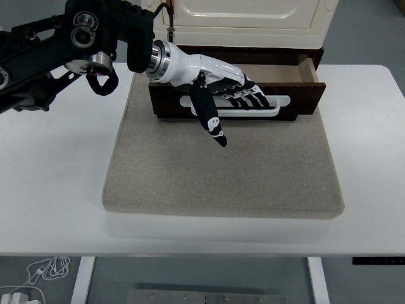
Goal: Open the drawer under the combination cabinet
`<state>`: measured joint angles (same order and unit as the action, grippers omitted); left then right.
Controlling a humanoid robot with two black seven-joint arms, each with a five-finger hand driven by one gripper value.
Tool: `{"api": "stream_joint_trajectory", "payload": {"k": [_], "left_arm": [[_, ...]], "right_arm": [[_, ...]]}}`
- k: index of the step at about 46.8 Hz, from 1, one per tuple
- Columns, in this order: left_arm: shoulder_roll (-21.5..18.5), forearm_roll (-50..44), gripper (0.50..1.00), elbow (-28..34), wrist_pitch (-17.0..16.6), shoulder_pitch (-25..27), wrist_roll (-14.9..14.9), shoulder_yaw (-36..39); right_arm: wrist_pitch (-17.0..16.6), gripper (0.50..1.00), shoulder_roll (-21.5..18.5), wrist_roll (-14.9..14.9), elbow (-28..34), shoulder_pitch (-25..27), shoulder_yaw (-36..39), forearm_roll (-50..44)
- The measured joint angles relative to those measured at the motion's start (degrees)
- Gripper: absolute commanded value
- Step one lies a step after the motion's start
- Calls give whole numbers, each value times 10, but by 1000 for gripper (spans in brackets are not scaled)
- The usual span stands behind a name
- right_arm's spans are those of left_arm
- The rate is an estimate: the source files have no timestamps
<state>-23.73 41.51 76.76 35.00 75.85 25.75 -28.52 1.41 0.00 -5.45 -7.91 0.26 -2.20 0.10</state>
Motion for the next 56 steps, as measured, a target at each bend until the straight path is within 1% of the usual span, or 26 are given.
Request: {"api": "stream_joint_trajectory", "payload": {"k": [4,13,18,23,29,33,37,46,56], "left_arm": [[0,-3,996,0,0,0,-1,-22],[1,-42,1000,0,0,-1,-9,-81],[2,-74,1000,0,0,-3,-24,-118],[4,-106,1000,-2,0,-3,-50,-159],[4,-152,1000,-6,0,-6,-72,-200],[4,-171,1000,-13,0,-17,-94,-229],[4,-178,1000,-22,0,-22,-123,-266],[7,-187,1000,-61,0,-31,-187,-332],[5,-196,1000,-112,0,-32,-230,-390]], "right_arm": [[0,928,0,0,0,0,0,0],[0,928,0,0,0,0,0,0],[0,928,0,0,0,0,0,0],[0,928,0,0,0,0,0,0],[0,928,0,0,0,0,0,0],[0,928,0,0,0,0,0,0],[0,928,0,0,0,0,0,0],[0,928,0,0,0,0,0,0],[0,928,0,0,0,0,0,0]]}}
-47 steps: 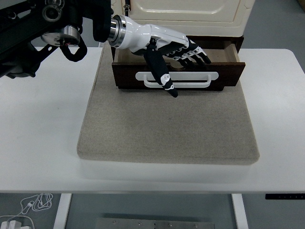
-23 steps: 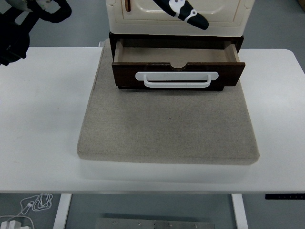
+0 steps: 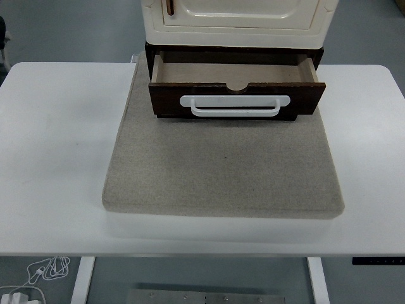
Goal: Open the drawer under the combination cabinet
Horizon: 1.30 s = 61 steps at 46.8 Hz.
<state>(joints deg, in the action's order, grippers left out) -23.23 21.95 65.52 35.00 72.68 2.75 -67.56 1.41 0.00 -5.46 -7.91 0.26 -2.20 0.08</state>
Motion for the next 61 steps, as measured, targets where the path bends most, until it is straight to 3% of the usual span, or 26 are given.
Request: {"api": "stream_joint_trajectory", "payload": {"k": [8,14,33,42,50,61], "left_arm": [[-3,-1,1000,-48,0,0,-27,-36],[-3,-1,1000,-67,-3,6,-28,-60],[-2,-12,1000,-147,-208,22,-47,-74],[-5,-67,1000,-193,-274,24,-48,-72],[-15,-76,1000,-253,-297,24,-42,-64],[-9,-76,1000,-334,-363,15,-13,-32]], "right_arm": [[0,928,0,0,0,0,0,0],[0,928,0,0,0,0,0,0],[0,928,0,0,0,0,0,0],[0,928,0,0,0,0,1,0],[-1,928,0,0,0,0,0,1],[0,928,0,1,0,1,-1,0]]}}
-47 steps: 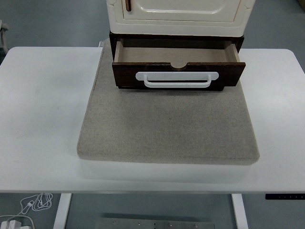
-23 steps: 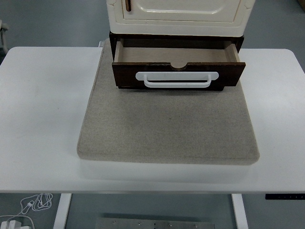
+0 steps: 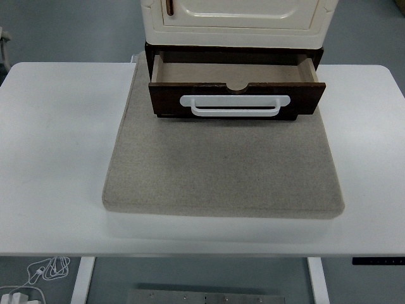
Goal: Open the drawer under the combination cabinet
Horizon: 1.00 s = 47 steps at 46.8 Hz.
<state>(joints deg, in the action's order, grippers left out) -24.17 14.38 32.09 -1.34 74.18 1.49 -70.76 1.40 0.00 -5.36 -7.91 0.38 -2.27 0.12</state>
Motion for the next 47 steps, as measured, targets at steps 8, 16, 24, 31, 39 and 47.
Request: {"api": "stream_joint_trajectory", "payload": {"k": [8,16,24,31,39,47], "left_arm": [[9,-32,1000,-21,-3,-26,16,33],[30,-89,1000,-40,16,-57,26,51],[46,-102,1000,-43,48,-88,29,55],[56,-106,1000,-42,76,-114,29,54],[62,-135,1000,-45,101,-142,30,54],[70,-154,1000,-56,141,-161,30,54]], "right_arm": [[0,928,0,0,0,0,2,0],[-1,928,0,0,0,1,0,1],[-1,928,0,1,-1,2,-1,1],[-2,928,0,2,-1,5,-2,1],[-2,928,0,2,-2,14,-3,1],[-2,928,0,2,-2,19,-3,1]]}}
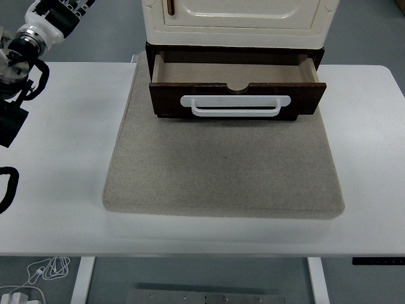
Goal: Open the drawer under the combination cabinet
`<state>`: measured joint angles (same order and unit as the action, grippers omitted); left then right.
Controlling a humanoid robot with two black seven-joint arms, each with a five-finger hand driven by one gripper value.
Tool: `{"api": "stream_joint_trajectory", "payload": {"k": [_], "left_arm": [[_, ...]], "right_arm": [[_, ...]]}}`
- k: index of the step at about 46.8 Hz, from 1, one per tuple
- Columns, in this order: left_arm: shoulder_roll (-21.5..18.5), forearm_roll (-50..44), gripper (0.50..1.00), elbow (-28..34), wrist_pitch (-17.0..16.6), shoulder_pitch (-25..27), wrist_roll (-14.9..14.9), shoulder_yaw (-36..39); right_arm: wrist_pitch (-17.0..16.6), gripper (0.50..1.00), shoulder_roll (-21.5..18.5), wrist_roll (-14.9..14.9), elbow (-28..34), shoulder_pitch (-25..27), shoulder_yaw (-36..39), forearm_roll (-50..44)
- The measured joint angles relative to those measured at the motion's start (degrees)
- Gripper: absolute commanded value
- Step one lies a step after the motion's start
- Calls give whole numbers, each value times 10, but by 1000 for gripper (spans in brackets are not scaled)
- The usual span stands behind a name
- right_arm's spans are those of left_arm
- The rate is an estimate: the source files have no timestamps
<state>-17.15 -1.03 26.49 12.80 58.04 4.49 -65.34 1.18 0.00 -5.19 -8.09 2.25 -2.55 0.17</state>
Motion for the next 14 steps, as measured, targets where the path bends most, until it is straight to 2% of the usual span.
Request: {"api": "stream_joint_trajectory", "payload": {"k": [14], "left_arm": [[31,-37,1000,-31,13,-8,14,0]], "right_arm": [[-1,928,0,0,-3,5,0,0]]}}
